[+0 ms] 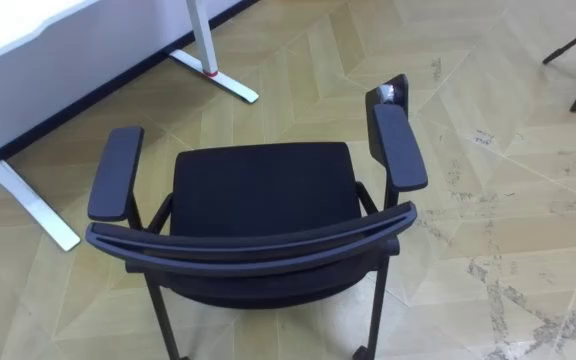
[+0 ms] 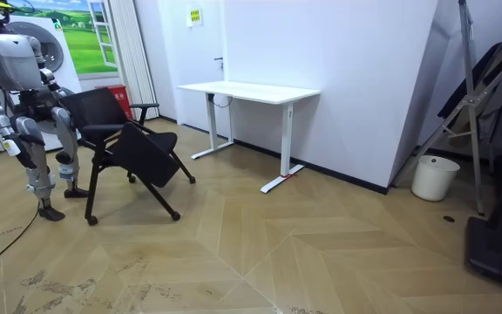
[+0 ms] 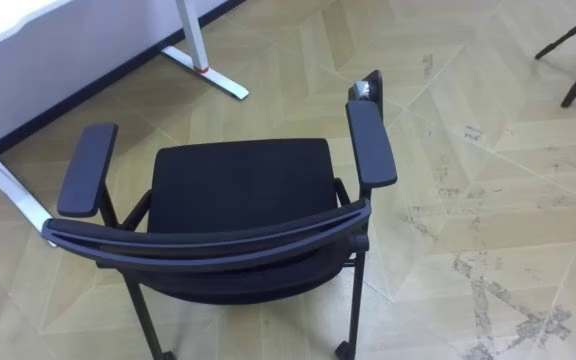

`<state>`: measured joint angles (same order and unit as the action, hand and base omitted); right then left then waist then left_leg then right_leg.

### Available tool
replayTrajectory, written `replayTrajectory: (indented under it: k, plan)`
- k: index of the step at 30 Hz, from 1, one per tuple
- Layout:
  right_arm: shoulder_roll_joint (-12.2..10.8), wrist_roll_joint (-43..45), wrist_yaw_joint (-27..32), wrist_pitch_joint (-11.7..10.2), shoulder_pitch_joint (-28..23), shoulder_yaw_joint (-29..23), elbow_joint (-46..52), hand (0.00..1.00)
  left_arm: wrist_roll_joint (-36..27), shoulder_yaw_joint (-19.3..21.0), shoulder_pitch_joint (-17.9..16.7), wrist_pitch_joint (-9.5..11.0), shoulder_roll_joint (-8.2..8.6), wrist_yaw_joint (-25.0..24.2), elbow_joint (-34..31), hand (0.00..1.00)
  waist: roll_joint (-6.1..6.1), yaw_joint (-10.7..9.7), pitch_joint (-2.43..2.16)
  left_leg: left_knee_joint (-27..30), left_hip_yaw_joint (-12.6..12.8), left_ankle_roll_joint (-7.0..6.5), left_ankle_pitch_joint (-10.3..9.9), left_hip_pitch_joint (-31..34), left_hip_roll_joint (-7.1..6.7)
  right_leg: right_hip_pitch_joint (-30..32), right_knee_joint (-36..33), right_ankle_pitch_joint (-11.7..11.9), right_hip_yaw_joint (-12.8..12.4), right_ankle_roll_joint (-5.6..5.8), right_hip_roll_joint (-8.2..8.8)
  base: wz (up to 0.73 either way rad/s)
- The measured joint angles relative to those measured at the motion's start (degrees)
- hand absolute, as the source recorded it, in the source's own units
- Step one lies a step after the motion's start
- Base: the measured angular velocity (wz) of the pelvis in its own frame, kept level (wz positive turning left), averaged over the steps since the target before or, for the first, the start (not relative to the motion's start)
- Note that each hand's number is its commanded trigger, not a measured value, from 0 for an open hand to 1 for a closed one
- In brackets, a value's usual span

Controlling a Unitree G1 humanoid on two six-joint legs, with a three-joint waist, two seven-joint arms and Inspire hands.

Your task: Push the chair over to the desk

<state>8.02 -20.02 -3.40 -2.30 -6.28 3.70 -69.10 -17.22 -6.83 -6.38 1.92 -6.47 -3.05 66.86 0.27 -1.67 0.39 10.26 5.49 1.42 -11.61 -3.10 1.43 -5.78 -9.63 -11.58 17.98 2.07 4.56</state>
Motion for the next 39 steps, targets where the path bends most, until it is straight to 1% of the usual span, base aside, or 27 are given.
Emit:
replayTrajectory:
  k: [4,8,10,14,19,20,22,30,32,35,36,37,39]
  plan:
    - [-0.01,0.11,-0.65,0.62,-0.01,-0.34,0.00,0.00,1.66,0.04,0.17,0.00,-0.14,-0.02,-0.17,0.00,-0.21,-0.18,0.04,0.12,0.15,0.00,0.00,0.10,0.00,0.03,-0.05,-0.01,-0.05,0.00,0.01,0.00]
    - [0.00,0.52,-0.26,1.20,0.33,-0.38,-0.26,0.00,1.74,-0.03,0.28,-0.42,-0.24,0.25,-0.14,0.00,-0.43,-0.14,0.05,0.15,0.52,0.00,0.00,0.17,-0.01,0.24,0.00,-0.01,-0.66,0.00,-0.02,-0.03]
    - [-0.02,0.27,0.34,1.38,0.44,-0.54,-0.57,0.00,1.68,-0.02,0.08,-0.72,-0.34,0.36,-0.14,0.00,-0.47,-0.54,0.05,0.15,0.52,0.00,0.00,0.30,-0.04,0.24,0.05,-0.01,-0.66,0.01,-0.02,0.02]
    - [-0.02,0.21,2.09,2.41,0.81,-1.20,-1.85,0.00,1.64,0.00,-0.11,-0.78,-0.43,0.40,-0.07,0.00,-0.46,-0.98,0.00,0.16,0.52,0.00,0.00,0.38,-0.04,0.26,0.08,-0.02,-0.67,0.02,-0.02,0.00]
    - [-0.02,0.18,3.44,2.43,0.75,-1.22,-1.91,0.00,1.60,0.00,-0.20,-0.79,-0.43,0.40,-0.08,0.00,-0.48,-1.00,-0.01,0.14,0.51,0.00,0.00,0.40,-0.05,0.28,0.08,-0.03,-0.67,0.04,-0.02,0.00]
    - [-0.02,0.20,3.63,2.45,0.74,-1.24,-1.93,0.00,1.54,0.02,-0.27,-0.78,-0.43,0.40,-0.08,0.00,-0.64,-1.00,0.02,0.13,0.51,0.00,0.00,0.42,-0.05,0.28,0.08,-0.04,-0.65,0.04,-0.02,0.00]
    - [-0.03,0.10,3.98,2.48,0.65,-1.35,-1.94,0.00,1.35,0.04,-0.41,-0.78,-0.43,0.40,-0.09,0.00,-0.69,-1.01,-0.14,0.13,0.51,0.00,0.00,0.42,-0.05,0.27,0.08,-0.05,-0.66,0.06,-0.02,0.00]
    - [-0.08,-0.18,4.98,2.46,0.67,-1.83,-1.75,0.00,-2.34,-0.03,-1.00,-0.78,-0.38,1.64,0.05,0.00,-0.72,-1.09,-0.26,0.24,0.46,0.00,0.00,0.38,-0.05,0.19,-0.08,-0.04,-0.54,0.05,-0.02,0.00]
    - [-0.33,-0.09,5.37,2.46,0.68,-3.02,-1.76,0.00,-2.23,0.69,-1.15,-0.77,-0.27,1.69,0.04,0.00,-0.70,-0.97,-0.27,0.26,0.47,0.00,0.00,0.33,-0.04,0.17,-0.13,-0.04,-0.50,0.05,-0.02,0.00]
    - [-0.43,-0.32,5.37,2.47,0.48,-5.07,-1.78,0.00,-0.93,4.18,-2.12,-0.77,-0.02,2.63,-0.03,0.00,-0.74,-1.05,-0.23,0.34,0.46,-0.01,0.00,0.15,-0.05,0.00,-0.07,-0.04,-0.35,0.04,0.00,0.01]
    - [-0.44,-0.48,5.48,2.49,0.27,-5.56,-1.86,0.00,0.26,6.00,-2.42,-0.77,-0.02,3.11,-0.03,0.00,-0.74,-1.04,-0.22,0.33,0.45,0.00,0.00,-0.11,-0.04,-0.26,-0.01,-0.04,-0.17,0.05,0.00,0.03]
    - [-0.44,-0.45,5.46,2.49,0.02,-6.38,-1.85,0.00,1.76,7.75,-2.66,-0.76,-0.01,3.93,-0.13,0.00,-0.74,-0.99,-0.19,0.31,0.45,-0.01,0.00,-0.43,-0.04,-0.51,0.05,-0.04,-0.24,0.05,0.00,0.03]
    - [-0.41,-0.43,5.58,2.48,-0.19,-7.95,-1.84,0.00,3.44,10.00,-3.24,-0.77,-0.13,5.85,-0.44,0.00,-0.76,-1.03,-0.10,0.31,0.47,-0.01,-0.03,-0.62,-0.05,-0.84,0.12,-0.06,-0.42,0.06,0.00,-0.02]
